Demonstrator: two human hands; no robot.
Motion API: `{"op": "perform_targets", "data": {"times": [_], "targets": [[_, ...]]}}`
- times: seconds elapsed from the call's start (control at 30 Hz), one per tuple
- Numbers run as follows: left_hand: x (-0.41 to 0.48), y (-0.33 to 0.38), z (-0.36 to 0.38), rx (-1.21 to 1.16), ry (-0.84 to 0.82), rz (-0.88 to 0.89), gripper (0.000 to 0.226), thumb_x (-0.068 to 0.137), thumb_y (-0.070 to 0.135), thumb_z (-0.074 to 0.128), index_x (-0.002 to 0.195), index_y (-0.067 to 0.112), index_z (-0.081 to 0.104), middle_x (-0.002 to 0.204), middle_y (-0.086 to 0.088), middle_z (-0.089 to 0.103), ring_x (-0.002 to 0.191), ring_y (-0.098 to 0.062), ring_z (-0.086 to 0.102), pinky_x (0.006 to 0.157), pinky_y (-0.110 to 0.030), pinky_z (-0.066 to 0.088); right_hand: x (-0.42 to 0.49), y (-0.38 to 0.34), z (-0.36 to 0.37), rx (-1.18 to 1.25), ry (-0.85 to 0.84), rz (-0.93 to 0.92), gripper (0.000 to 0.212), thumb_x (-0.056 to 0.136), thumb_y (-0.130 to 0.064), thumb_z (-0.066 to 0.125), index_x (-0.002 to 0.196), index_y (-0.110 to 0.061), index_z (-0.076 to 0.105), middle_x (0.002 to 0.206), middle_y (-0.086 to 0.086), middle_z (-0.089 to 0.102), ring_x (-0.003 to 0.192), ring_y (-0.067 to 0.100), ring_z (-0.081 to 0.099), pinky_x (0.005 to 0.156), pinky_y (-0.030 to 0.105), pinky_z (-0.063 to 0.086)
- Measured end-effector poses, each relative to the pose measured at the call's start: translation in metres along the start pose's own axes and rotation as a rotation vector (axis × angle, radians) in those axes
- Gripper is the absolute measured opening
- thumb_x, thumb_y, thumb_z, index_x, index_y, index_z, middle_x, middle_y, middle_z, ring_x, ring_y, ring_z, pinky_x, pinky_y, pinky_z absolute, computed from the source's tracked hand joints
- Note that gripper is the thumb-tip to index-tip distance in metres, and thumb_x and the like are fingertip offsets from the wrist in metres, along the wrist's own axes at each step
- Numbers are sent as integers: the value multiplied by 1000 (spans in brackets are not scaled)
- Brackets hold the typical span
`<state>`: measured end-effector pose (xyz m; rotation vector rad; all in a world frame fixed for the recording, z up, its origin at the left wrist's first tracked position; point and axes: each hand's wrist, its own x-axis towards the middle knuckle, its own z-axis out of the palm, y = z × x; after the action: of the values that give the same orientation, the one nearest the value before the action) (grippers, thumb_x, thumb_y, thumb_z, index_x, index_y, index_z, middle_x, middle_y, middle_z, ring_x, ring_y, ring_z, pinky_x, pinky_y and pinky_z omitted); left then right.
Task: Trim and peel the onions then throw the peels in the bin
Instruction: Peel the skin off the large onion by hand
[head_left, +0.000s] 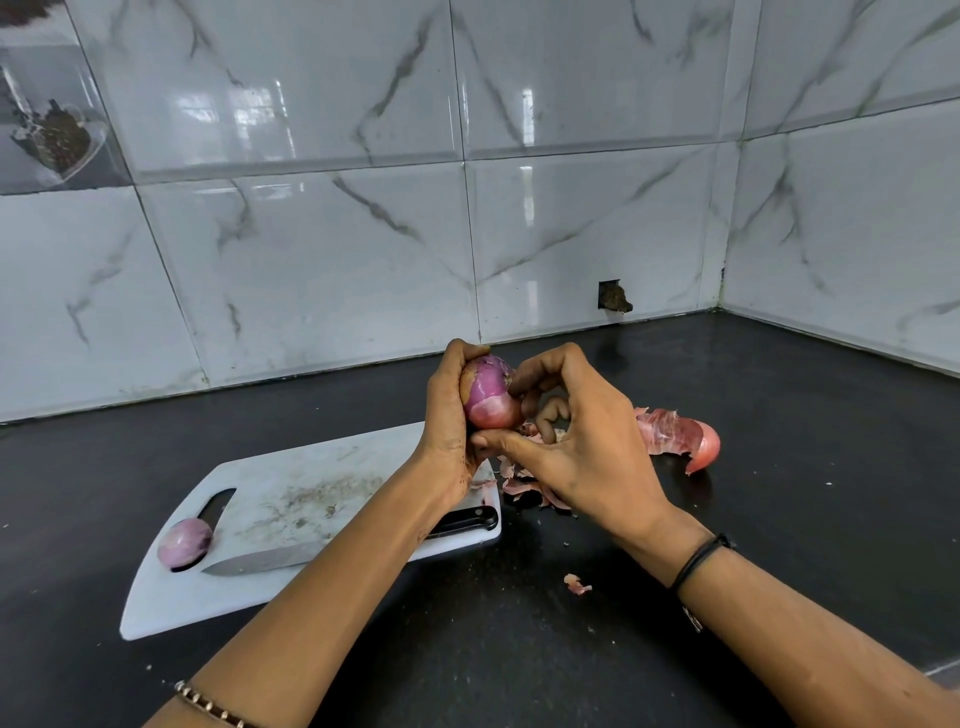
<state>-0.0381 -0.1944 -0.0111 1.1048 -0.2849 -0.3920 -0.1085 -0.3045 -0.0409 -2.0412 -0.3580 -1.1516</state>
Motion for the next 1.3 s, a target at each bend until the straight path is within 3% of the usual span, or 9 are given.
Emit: {"op": "perform_targets", "data": {"times": [0.17,0.37,0.43,0.57,0.7,0.97,1.1,1.2,1.3], "targets": [[-3,1,2,34,5,50,29,95,36,53,79,13,60,64,-1,62,49,-14,59,42,-21,47,0,1,-1,0,-3,25,57,69,-30,95,107,-14,56,98,-9,63,77,2,58,70,13,49],[-4,2,2,130,10,50,35,96,42,49,76,15,59,60,-2,61,43,-13,55,40,-18,43,-3,-3,3,-35,-15,-10,45,76,-19,91,97,-21,52,79,-13,60,66,-2,55,61,4,41],[-4,2,1,131,4,43,37,95,43,49,75,13,61,62,-3,62,45,-14,57,42,-18,45,-2,-2,2,-34,-21,7,42,76,-25,91,95,-22,53,76,-16,58,64,2,55,60,8,43],[-5,3,0,79,30,32,32,95,40,52,83,13,62,66,-2,65,48,-14,61,42,-19,47,-1,4,2,-98,-48,22,39,77,-46,87,88,-21,59,68,-6,58,60,12,55,54,23,47],[-8,5,1,14,16,11,43,95,39,51,64,14,67,59,-2,64,46,-15,60,42,-19,48,1,1,0,-65,-13,-28,38,74,-41,90,79,-16,61,73,-7,57,64,12,51,57,15,39],[-1,6,-11,54,55,34,45,96,46,46,80,8,62,60,-3,66,34,-11,51,32,-13,30,1,2,-3,-31,52,-3,15,91,-20,78,99,-13,66,90,-6,65,80,12,62,67,20,51],[0,7,-14,51,75,21,43,96,46,47,85,7,61,68,-7,69,35,-13,50,31,-15,30,3,3,-4,-61,71,-9,22,91,-16,77,111,-9,68,100,-4,66,93,4,66,73,12,52],[-1,6,-11,60,86,30,41,95,47,49,80,12,64,65,-2,69,43,-12,55,43,-19,40,3,-1,-4,-37,54,-30,17,89,-18,79,102,-9,71,96,-6,68,86,7,67,67,10,49],[-2,4,-7,24,61,28,41,95,43,49,72,14,68,68,-3,68,56,-15,61,58,-26,47,2,-2,-2,-42,9,-43,32,79,-30,88,98,-12,70,89,-8,64,74,10,62,62,12,47]]}}
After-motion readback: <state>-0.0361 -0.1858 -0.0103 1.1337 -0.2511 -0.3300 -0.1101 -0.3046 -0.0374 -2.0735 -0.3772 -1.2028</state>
